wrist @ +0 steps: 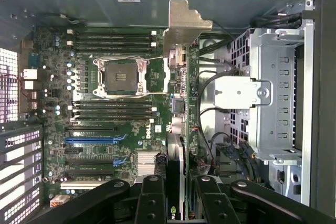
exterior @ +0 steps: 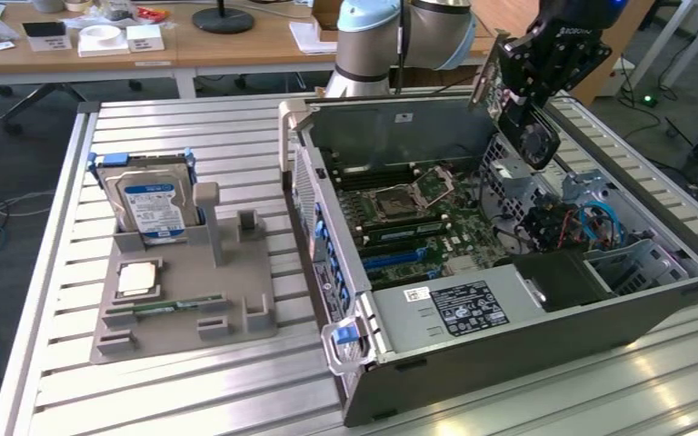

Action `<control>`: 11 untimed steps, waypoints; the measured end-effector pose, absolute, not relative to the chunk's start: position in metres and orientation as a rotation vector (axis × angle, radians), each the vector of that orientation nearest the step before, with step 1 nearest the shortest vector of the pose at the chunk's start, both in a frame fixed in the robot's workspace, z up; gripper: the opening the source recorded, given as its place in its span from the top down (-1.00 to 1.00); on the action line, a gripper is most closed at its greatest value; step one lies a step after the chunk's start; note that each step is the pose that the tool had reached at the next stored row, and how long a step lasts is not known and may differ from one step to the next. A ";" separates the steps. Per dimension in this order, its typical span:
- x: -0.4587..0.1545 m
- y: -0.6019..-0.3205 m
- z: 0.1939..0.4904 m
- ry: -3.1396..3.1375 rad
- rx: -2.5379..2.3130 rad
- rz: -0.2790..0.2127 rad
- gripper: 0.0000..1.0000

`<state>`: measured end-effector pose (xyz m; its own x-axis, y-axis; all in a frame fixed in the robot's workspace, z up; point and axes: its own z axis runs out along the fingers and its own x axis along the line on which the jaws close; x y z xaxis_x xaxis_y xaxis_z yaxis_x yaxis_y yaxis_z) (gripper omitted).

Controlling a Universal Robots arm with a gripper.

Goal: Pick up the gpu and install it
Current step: 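Insert the gpu into the slot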

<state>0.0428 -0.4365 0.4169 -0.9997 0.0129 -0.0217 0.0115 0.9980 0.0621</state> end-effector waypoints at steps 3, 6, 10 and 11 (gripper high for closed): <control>0.043 -0.437 0.417 3.119 -0.064 0.098 0.47; 0.043 -0.437 0.417 3.117 -0.171 0.099 0.47; 0.043 -0.437 0.416 3.111 -0.283 0.100 0.47; 0.043 -0.437 0.416 3.109 -0.311 0.100 0.47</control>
